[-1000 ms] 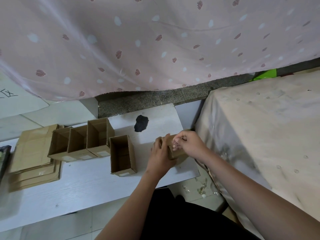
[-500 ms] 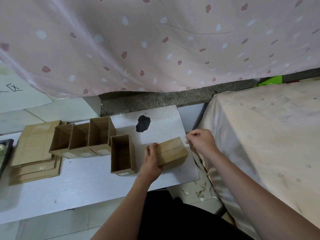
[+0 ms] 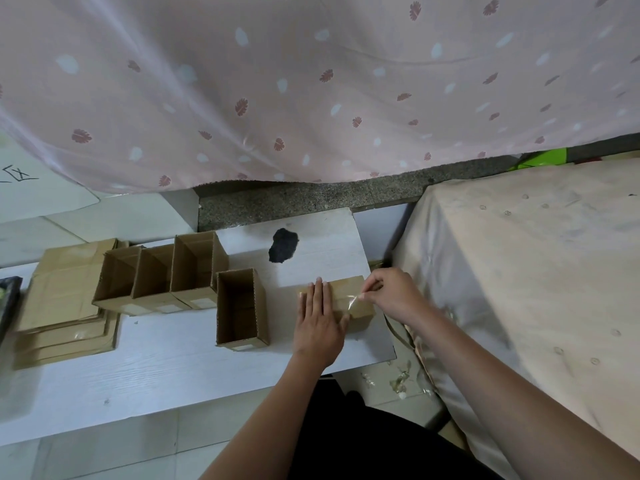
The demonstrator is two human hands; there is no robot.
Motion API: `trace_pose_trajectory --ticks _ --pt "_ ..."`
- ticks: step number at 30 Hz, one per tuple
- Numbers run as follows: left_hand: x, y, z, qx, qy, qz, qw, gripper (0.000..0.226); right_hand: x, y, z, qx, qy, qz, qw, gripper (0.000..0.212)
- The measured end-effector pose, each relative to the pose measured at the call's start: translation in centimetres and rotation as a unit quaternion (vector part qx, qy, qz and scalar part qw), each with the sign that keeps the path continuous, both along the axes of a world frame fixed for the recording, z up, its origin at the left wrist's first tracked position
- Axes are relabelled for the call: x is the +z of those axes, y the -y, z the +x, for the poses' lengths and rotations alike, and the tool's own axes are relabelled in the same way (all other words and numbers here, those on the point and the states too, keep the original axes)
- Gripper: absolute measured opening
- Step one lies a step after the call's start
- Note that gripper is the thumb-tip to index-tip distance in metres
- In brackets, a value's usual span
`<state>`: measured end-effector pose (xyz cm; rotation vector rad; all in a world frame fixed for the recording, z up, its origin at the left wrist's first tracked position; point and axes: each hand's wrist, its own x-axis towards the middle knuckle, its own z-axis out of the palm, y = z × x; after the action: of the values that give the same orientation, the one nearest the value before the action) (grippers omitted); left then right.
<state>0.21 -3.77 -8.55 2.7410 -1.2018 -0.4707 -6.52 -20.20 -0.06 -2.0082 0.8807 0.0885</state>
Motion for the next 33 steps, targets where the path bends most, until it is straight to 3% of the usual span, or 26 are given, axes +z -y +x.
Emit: trace_pose_trajectory --ticks 9,14,17,19,25,28,30,33 --pt "-0.5 0.2 0.0 0.012 0.007 0.03 0.999 0.078 0.7 -0.8 -0.1 -0.007 0.016 0.037 0.999 0.01" --pt "-0.5 0.2 -0.1 0.011 0.005 0.036 0.999 0.079 0.5 -1.4 0.0 0.043 0.03 0.066 0.996 0.041" --pt "-0.6 0.2 -0.1 0.01 0.006 0.039 0.999 0.079 0.2 -1.5 0.1 0.054 0.0 0.078 0.995 0.028" --pt "-0.5 0.2 -0.2 0.012 0.006 0.038 0.999 0.079 -0.2 -1.5 0.0 0.055 -0.018 0.086 0.995 0.009" --pt "-0.6 0.3 0.0 0.014 0.002 0.041 0.999 0.078 -0.5 -0.5 -0.4 0.049 0.014 -0.052 0.997 0.024" --pt "-0.6 0.3 -0.1 0.016 -0.003 0.04 0.999 0.078 0.0 0.0 -0.6 0.021 0.037 -0.061 0.997 0.022" --pt "-0.5 0.2 -0.1 0.014 -0.006 0.042 0.999 0.078 0.2 0.3 -0.8 0.016 0.059 -0.073 0.996 0.034" --pt "-0.5 0.2 0.0 0.014 -0.008 0.041 0.999 0.078 0.2 1.0 -1.4 -0.015 0.074 -0.102 0.992 0.01"
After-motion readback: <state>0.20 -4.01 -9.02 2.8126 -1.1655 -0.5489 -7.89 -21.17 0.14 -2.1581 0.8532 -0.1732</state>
